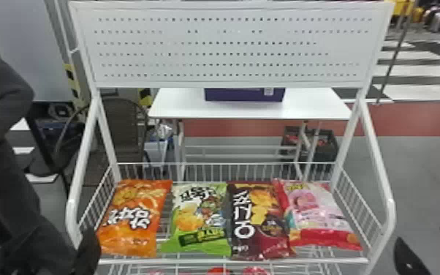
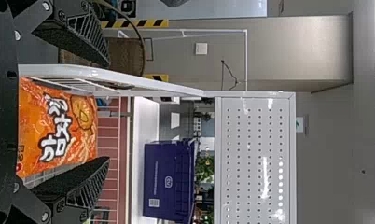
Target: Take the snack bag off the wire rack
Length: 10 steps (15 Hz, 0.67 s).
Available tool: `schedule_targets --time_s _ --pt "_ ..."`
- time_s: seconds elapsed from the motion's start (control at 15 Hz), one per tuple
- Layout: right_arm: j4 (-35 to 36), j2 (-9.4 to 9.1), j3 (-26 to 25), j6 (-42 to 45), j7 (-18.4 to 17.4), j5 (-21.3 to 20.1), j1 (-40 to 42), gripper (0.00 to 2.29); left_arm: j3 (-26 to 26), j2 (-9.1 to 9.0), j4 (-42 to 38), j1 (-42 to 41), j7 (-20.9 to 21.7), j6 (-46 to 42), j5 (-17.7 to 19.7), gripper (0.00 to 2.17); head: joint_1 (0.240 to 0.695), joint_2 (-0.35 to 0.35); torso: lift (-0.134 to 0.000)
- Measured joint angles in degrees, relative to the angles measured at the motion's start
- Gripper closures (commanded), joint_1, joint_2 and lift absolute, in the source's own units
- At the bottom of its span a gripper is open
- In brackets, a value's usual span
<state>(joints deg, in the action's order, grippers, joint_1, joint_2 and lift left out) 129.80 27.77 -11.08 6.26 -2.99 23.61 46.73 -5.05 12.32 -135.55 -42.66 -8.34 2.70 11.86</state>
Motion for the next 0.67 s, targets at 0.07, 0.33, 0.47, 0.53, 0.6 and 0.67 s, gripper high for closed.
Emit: schedule_targets --time_s 0.07,0.33,0.47,0.53,0.6,0.67 --pt "0.01 0.01 0.0 0.05 0.0 0.0 0.04 0.21 0.01 0.02 -0.04 -0.02 0.0 0.0 0.0 0.19 0.499 0.0 0.0" --pt "0.13 0.36 -0.02 0.11 0.0 0.03 0.19 0.21 0.04 -0.01 -0.06 -0.05 0.1 -0.04 0.0 0.19 0.499 0.0 0.0" --pt "0.12 0.46 -0.07 0.11 0.0 0.03 0.21 0.21 -0.06 0.04 -0.06 -0.03 0.14 -0.02 0.0 0.19 0.499 0.0 0.0" --pt "0.06 0.51 -0.09 0.1 0.0 0.05 0.2 0.21 -0.15 0.06 -0.05 -0.01 0.12 0.02 0.0 0.19 0.499 0.0 0.0" --pt "-0.01 0.53 -0.08 0.05 0.0 0.1 0.14 0.21 -0.19 0.04 -0.04 0.01 0.14 0.03 0.0 0.19 0.499 0.0 0.0" --pt "-0.25 0.54 0.18 -0.2 0.0 0.19 -0.14 0.21 -0.15 0.0 -0.04 0.03 0.19 0.06 0.0 0.19 0.499 0.0 0.0"
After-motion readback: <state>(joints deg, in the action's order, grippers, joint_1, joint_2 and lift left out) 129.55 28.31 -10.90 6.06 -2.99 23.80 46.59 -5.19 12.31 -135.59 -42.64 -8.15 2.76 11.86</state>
